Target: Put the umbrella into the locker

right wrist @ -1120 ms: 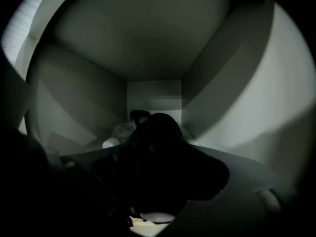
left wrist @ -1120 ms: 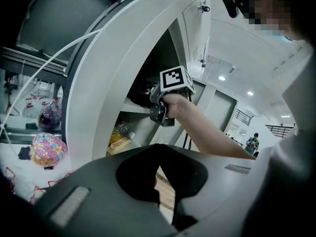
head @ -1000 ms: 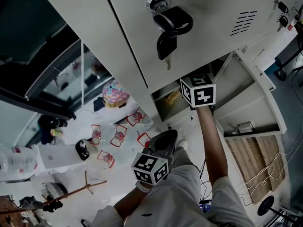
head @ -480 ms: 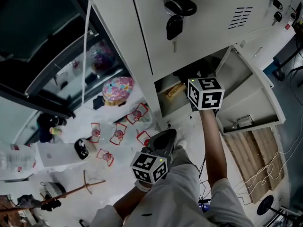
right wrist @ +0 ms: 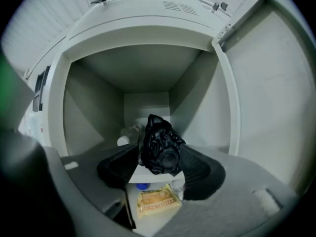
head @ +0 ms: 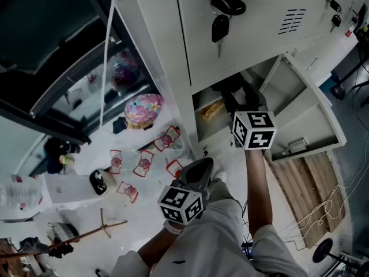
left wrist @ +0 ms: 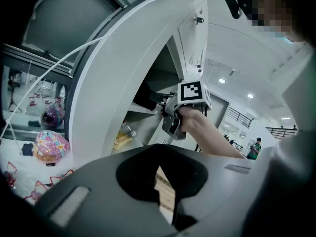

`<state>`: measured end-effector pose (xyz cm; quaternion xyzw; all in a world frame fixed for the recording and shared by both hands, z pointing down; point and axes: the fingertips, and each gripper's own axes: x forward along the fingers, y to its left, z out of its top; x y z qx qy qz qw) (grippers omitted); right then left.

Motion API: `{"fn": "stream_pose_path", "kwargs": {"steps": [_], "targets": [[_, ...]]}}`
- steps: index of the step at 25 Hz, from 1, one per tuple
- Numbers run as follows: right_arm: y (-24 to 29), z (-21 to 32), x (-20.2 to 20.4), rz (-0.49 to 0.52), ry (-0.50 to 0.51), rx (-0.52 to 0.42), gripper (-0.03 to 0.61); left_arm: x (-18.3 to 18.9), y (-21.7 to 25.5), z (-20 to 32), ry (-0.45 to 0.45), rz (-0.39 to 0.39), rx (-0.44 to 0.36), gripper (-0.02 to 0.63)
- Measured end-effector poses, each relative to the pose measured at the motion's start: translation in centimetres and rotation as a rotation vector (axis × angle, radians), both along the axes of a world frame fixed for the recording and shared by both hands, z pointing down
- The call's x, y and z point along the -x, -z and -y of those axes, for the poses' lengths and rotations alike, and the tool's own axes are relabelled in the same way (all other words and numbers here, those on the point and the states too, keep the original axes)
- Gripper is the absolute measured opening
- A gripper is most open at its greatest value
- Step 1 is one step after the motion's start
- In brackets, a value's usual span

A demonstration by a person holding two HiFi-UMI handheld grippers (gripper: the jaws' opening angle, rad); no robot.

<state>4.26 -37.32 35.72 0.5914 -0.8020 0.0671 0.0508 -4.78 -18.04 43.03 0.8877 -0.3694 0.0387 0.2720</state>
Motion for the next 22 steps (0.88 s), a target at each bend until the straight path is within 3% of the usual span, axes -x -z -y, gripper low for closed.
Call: {"fn": "stream_pose_path", "kwargs": {"steps": [8,22], "targets": [[-0.8,0.2,-0.8,0.013,-0.048,-0.015,0.192,0.0,-0.1,0.3,0.001,0.002,0.004,0.011],[-0.9,2.2,0.4,-0.005,-0.040,-0.027,0.189,-0.3,-0.2,0.8,0.013,-0.004,0.006,0.011]]}}
